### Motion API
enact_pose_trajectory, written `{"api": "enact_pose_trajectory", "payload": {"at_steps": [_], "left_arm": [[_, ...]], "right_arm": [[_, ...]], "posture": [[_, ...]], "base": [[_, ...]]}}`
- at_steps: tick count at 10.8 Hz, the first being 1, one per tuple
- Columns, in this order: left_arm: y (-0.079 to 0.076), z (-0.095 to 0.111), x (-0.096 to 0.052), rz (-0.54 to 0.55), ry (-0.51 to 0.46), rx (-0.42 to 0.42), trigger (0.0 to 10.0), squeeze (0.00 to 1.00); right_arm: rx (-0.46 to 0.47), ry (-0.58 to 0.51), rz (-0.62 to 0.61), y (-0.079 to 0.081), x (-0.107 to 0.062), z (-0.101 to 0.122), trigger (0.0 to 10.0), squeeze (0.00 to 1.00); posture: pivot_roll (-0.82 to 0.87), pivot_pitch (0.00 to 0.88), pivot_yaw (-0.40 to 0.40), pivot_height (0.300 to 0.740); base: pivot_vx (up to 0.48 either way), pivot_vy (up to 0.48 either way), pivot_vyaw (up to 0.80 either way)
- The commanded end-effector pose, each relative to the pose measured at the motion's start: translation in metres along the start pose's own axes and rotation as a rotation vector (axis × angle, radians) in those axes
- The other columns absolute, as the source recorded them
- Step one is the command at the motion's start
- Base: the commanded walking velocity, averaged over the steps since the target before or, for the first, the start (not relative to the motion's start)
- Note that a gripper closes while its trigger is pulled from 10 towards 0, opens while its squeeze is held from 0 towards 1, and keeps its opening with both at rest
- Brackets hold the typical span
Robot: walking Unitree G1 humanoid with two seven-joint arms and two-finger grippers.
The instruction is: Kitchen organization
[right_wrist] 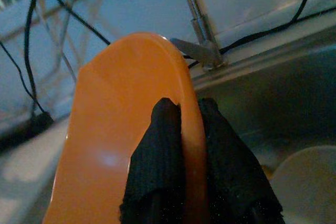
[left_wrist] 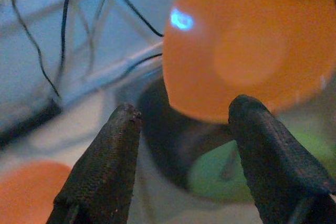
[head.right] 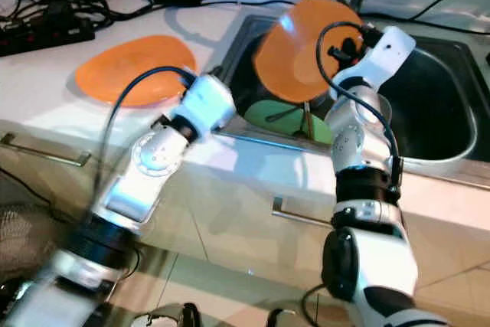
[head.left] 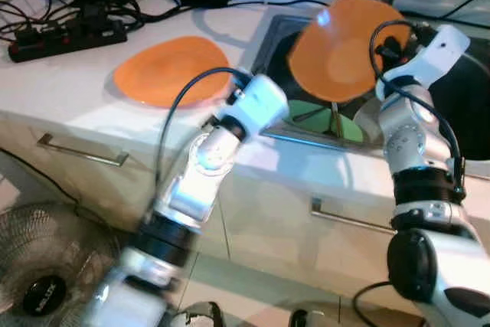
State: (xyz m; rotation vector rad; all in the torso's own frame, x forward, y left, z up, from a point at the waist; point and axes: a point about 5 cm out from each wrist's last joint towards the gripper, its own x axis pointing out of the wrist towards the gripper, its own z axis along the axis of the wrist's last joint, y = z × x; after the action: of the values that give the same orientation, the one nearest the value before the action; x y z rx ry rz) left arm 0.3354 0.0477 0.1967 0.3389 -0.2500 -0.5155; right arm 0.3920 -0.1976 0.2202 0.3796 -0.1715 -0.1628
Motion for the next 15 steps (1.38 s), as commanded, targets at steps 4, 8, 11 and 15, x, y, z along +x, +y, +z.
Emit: {"api": "enact_pose_trajectory", "payload": {"at_steps": [4, 8, 11, 15], "left_arm": [[-0.012, -0.008, -0.01, 0.04, 0.089, -0.409, 10.0, 0.0], [-0.013, -0.005, -0.015, 0.0, 0.134, -0.445, 10.0, 0.0], [-0.011, -0.008, -0.019, -0.002, 0.179, -0.43, 10.0, 0.0], [-0.014, -0.01, -0.022, -0.025, 0.214, -0.417, 10.0, 0.0]], "right_arm": [[-0.279, -0.006, 0.057, 0.003, 0.012, -0.003, 10.0, 0.0], [-0.378, 0.13, 0.072, 0.0, 0.008, -0.036, 10.0, 0.0], [-0.385, 0.201, 0.089, 0.002, 0.002, -0.054, 10.0, 0.0], [-0.38, 0.224, 0.114, 0.006, 0.0, -0.06, 10.0, 1.0]], "posture": [[0.08, 0.085, 0.029, 0.74], [0.09, 0.07, 0.035, 0.74], [0.11, 0.057, 0.036, 0.74], [0.11, 0.053, 0.036, 0.74]], "base": [[0.0, 0.0, 0.0], [0.0, 0.0, 0.0], [0.0, 0.0, 0.0], [0.0, 0.0, 0.0]]}}
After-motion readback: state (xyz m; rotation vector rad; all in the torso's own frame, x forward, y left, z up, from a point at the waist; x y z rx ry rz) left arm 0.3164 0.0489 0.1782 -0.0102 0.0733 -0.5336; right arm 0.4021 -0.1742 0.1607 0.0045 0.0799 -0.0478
